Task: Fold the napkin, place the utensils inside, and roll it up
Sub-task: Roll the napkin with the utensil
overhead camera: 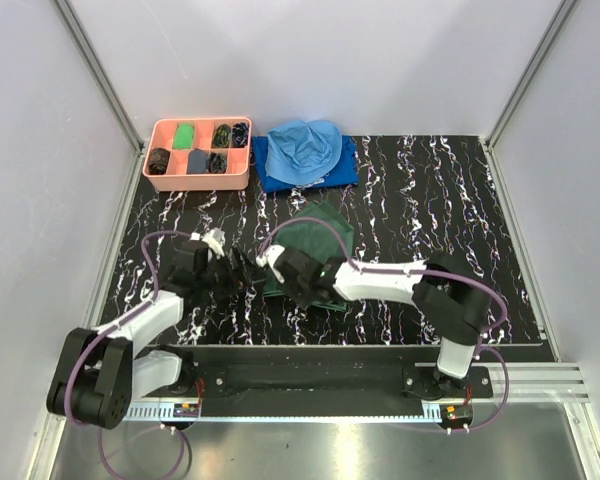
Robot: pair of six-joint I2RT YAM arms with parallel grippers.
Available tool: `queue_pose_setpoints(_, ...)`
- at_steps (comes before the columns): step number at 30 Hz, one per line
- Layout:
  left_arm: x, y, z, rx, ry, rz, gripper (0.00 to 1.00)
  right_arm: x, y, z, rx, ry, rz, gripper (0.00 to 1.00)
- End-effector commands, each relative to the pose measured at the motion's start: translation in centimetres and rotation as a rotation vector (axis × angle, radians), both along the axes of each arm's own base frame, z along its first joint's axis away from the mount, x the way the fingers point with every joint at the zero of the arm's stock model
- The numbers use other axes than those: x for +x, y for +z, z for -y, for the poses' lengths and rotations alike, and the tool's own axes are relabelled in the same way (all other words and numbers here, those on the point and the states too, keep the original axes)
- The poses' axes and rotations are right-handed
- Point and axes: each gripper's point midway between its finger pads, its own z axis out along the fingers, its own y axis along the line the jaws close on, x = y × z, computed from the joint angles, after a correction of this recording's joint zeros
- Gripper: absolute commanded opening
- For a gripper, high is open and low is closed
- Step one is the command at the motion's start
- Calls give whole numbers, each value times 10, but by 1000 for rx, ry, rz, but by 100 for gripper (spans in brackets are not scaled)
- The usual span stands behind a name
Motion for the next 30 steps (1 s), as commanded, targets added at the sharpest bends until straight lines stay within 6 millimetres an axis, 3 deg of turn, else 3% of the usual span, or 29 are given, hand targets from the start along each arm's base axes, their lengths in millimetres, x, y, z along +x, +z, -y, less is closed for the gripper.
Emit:
queue_pose_setpoints(1,21,21,-16,104,22,215,88,-18,31,-16,136,90,-251,0)
queue_pose_setpoints(6,19,35,1,121,-50,362,88,-14,27,-16,163,101,-432,0)
queue_pose_setpoints(10,13,32,15,154,-127,409,88,-14,23,-21,203,122,-576,0)
queue_pose_setpoints(11,13,32,17,160,-135,421,88,-11,16,-19,204,110,-610,0)
queue_pose_setpoints(22,12,21,26,274,-216,504,88,3,16,-23,356,105,-852,0)
queue_pose_setpoints(30,16,14,32,338,-237,498,78,11,6,-19,380,89,-948,0)
